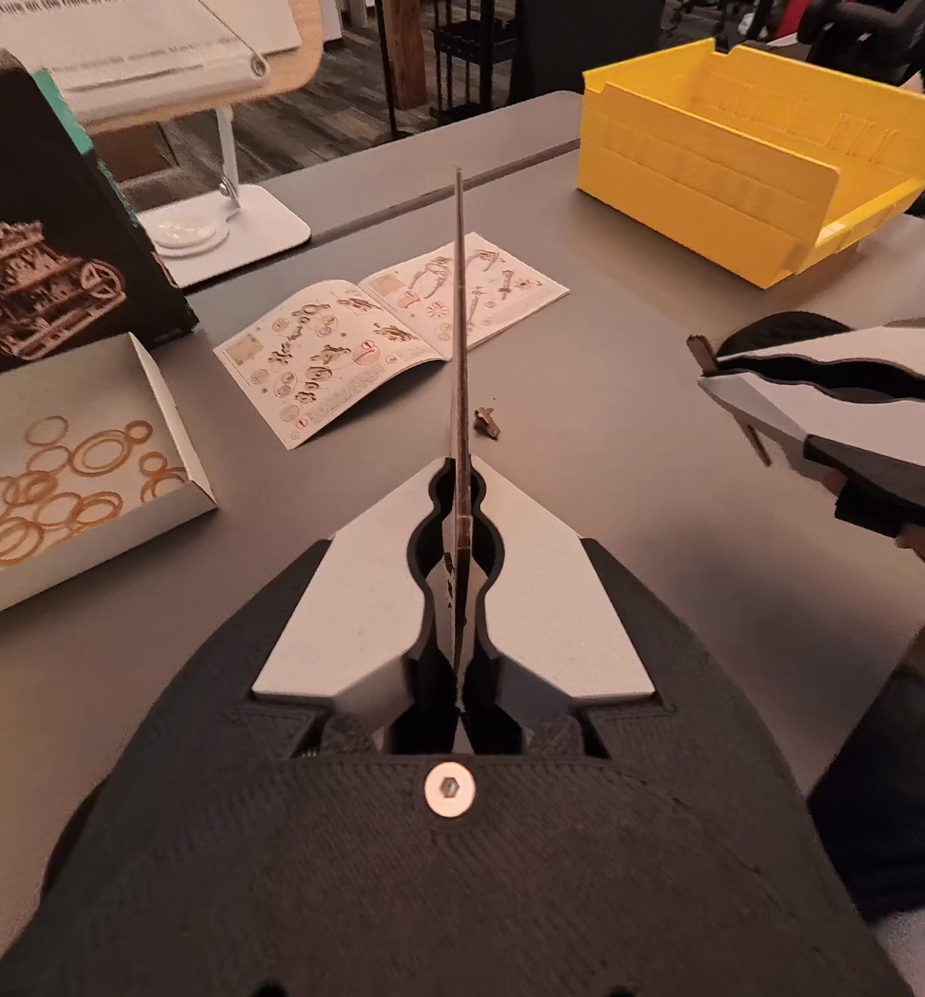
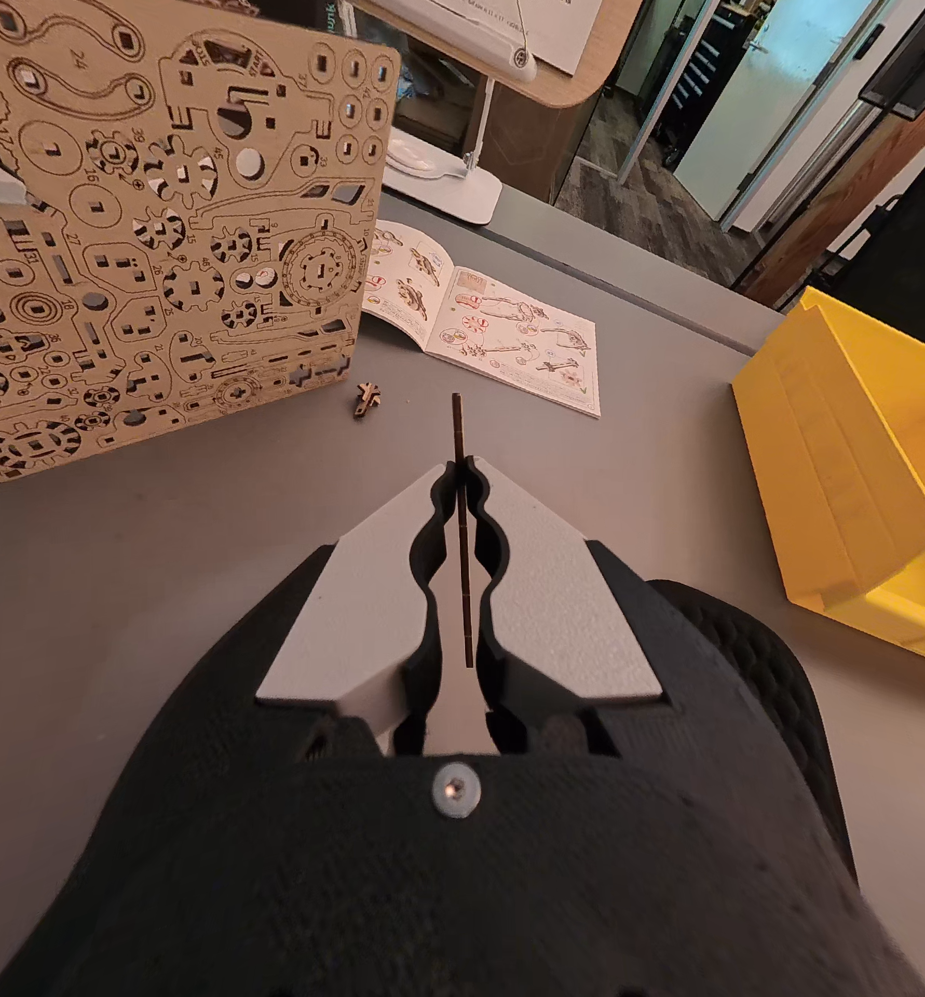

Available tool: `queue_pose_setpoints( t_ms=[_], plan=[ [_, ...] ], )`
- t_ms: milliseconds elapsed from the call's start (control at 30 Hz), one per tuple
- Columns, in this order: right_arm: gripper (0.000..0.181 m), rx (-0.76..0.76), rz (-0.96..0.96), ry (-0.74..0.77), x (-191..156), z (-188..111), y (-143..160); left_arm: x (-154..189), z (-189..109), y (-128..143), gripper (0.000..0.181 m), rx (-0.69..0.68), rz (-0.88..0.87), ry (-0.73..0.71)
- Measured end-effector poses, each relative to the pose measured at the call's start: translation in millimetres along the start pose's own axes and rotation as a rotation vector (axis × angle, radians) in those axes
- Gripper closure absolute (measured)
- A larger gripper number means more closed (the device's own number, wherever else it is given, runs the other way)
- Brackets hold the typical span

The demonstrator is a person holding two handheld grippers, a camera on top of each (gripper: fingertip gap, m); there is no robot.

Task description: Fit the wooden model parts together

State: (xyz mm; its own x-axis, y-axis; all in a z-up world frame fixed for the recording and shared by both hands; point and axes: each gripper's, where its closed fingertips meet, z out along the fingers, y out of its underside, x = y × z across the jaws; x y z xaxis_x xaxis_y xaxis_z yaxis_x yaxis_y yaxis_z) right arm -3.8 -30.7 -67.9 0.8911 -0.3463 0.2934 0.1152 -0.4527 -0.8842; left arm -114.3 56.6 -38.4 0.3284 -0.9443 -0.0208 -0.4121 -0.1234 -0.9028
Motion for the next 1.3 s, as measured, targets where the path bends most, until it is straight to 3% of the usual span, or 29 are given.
queue_pose_setpoints(
  t_ms=[33, 233, 500, 700, 900, 1133, 1300],
  plan=[
    [0.18, 0.001, 0.001, -0.003, 0, -1, 1, -1, -1, 0, 0.181, -0.007, -0.026, 0.024],
    [0.18, 0.023, 0.055, -0.114, -20, -9, 8, -6, -11, 9, 0.18, -0.039, -0.221, 0.177],
    [0.179, 0.229, 0.271, -0.59, -90, -50, -22, -15, -21, 29, 0.18, -0.056, -0.382, 0.273],
    [0.179, 0.288, 0.377, -0.657, -75, -60, -24, -13, -38, 50, 0.18, -0.07, -0.534, 0.398],
    [0.179, 0.364, 0.496, -0.711, -56, -72, -22, -14, -55, 70, 0.18, -0.005, -0.661, 0.42],
    [0.18, 0.635, 0.808, -0.994, -73, -115, -38, 14, -54, 85, 0.179, 0.004, -0.773, 0.498],
    [0.18, 0.839, 0.784, -0.961, -87, -134, -41, 33, -44, 87, 0.18, 0.014, -0.815, 0.536]
  ],
)
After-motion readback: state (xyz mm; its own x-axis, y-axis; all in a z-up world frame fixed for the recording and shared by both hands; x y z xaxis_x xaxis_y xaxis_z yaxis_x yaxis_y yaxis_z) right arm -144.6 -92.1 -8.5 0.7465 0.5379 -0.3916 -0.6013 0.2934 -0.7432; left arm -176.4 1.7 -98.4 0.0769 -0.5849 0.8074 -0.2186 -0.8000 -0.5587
